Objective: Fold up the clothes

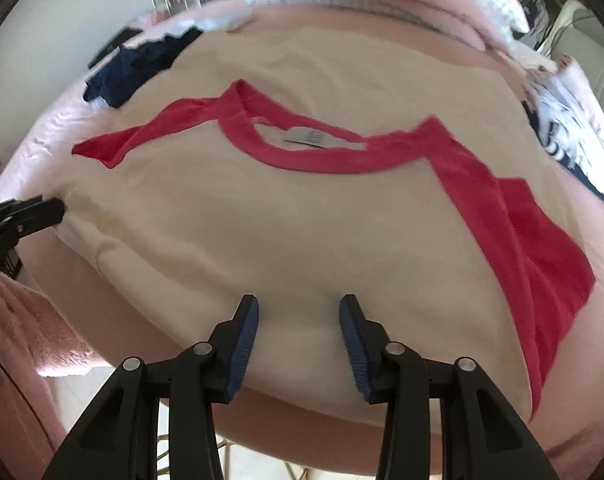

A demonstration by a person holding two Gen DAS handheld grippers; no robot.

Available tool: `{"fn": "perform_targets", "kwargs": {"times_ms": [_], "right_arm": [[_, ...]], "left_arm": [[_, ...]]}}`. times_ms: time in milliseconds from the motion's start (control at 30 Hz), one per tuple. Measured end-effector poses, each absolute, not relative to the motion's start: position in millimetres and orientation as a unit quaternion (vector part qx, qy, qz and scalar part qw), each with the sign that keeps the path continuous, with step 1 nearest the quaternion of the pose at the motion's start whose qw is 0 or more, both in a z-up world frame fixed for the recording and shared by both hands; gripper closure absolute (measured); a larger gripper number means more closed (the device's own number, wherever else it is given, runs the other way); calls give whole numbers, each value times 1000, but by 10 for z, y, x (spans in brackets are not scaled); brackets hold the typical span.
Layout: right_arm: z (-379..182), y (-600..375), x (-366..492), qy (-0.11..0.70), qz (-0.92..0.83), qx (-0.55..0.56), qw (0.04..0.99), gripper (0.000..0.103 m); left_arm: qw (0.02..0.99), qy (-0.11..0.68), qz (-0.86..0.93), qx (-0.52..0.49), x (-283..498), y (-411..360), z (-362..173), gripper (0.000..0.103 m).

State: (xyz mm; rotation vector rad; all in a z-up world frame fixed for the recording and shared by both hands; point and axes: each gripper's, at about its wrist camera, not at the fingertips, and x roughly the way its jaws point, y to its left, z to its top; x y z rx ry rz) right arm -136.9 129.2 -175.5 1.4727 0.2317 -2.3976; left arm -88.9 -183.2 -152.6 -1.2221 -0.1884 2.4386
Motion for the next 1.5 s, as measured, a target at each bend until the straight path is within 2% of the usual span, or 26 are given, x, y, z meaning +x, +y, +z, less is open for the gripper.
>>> {"fn": "perform_targets", "kwargs": {"times_ms": [133, 200, 333, 467, 567, 700, 833, 933, 1033, 1133, 1233, 1367, 1433, 1500], "right_arm": [[-1782, 1484, -1290, 110, -845, 507, 132, 65], [-1781, 1574, -1298, 99, -845, 509, 131, 65], [-1721, 1595, -1313, 96, -843, 514, 128, 62], [-1627, 1508, -1271, 82, -843, 510, 153, 61], [-1667, 1419, -1227, 91, -836, 512, 177, 61], [-1721, 1301, -1169, 102, -825, 515, 209, 61], [-1730, 1238, -1118, 108, -817, 517, 232, 63], [-1630, 1319, -1101, 101, -818, 517, 230, 61], [-1457, 1216, -1132, 80, -831, 489, 253, 61], [-1439, 888, -1242, 74, -830, 475, 284, 61], [-1756, 574, -1320, 89, -802, 509, 299, 60], [-1788, 542, -1090, 143, -802, 495, 303, 60], [-1780, 566, -981, 176, -792, 496, 310, 60], [-1704, 631, -972, 167, -786, 508, 311, 60]], "left_arm": [[194, -73, 866, -456, -833, -1860, -1571, 91], [189, -81, 862, -464, -809, -1880, -1548, 92], [189, -78, 844, -496, -698, -1879, -1280, 92], [193, -18, 866, -460, -717, -1632, -1010, 90], [212, 17, 857, -468, -940, -1324, -1223, 90], [214, 67, 809, -543, -1031, -1142, -1711, 90], [207, 32, 785, -582, -888, -1459, -1818, 89], [202, -13, 798, -568, -909, -1574, -1647, 89], [224, -17, 831, -509, -985, -1386, -1428, 89], [211, 15, 840, -499, -1095, -1223, -1495, 89], [203, 30, 835, -511, -1170, -1230, -1658, 89], [195, 11, 830, -522, -1046, -1449, -1688, 90], [160, 1, 831, -533, -1014, -1525, -1630, 90], [132, 0, 839, -528, -968, -1548, -1512, 90]]}}
